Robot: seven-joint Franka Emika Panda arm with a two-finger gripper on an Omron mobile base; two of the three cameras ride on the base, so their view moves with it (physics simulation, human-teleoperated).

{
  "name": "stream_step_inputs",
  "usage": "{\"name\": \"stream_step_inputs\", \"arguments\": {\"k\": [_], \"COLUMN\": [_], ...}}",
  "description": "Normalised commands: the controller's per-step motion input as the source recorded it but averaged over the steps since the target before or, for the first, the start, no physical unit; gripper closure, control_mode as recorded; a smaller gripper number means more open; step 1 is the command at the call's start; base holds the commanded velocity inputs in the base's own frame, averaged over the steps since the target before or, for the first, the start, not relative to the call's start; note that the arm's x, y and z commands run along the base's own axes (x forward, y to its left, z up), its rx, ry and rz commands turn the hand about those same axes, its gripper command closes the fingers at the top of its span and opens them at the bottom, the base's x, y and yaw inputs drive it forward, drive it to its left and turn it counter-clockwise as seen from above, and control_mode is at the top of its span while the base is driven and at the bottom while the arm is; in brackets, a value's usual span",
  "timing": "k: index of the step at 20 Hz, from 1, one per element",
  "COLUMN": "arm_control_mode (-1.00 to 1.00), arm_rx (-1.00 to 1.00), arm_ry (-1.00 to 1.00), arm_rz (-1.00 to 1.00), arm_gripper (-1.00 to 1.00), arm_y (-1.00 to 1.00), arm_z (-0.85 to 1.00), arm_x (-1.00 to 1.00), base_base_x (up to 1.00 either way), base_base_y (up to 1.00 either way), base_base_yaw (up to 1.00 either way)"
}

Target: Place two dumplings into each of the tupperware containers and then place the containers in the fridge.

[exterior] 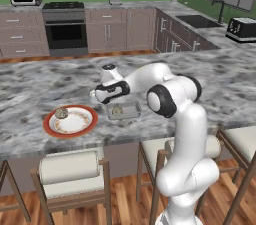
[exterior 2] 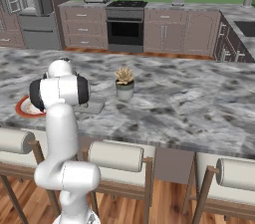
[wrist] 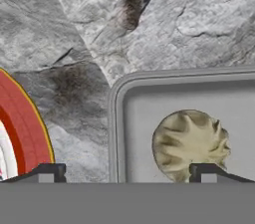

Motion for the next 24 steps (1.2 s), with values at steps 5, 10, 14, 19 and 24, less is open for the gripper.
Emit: {"name": "stream_step_inputs", "arguments": {"k": [5,10,14,19,24], "arm_control_mode": [-1.00,-1.00,-1.00,-1.00,-1.00], "arm_rx": [0.03,0.03,0.01,0.01,0.00], "arm_ry": [0.00,0.00,0.00,0.00,0.00], "arm_rz": [0.14,0.12,0.08,0.02,0.00], "arm_gripper": [-1.00,-1.00,-1.00,-1.00,-1.00], "arm_y": [0.98,0.97,0.89,0.40,0.11], "arm_z": [0.00,0.00,0.00,0.03,0.00], "arm_x": [-0.01,0.00,0.00,0.06,0.14], "base_base_x": [0.00,0.00,0.00,0.00,0.00], "base_base_y": [0.00,0.00,0.00,0.00,0.00], "base_base_yaw": [0.00,0.00,0.00,0.00,0.00]}}
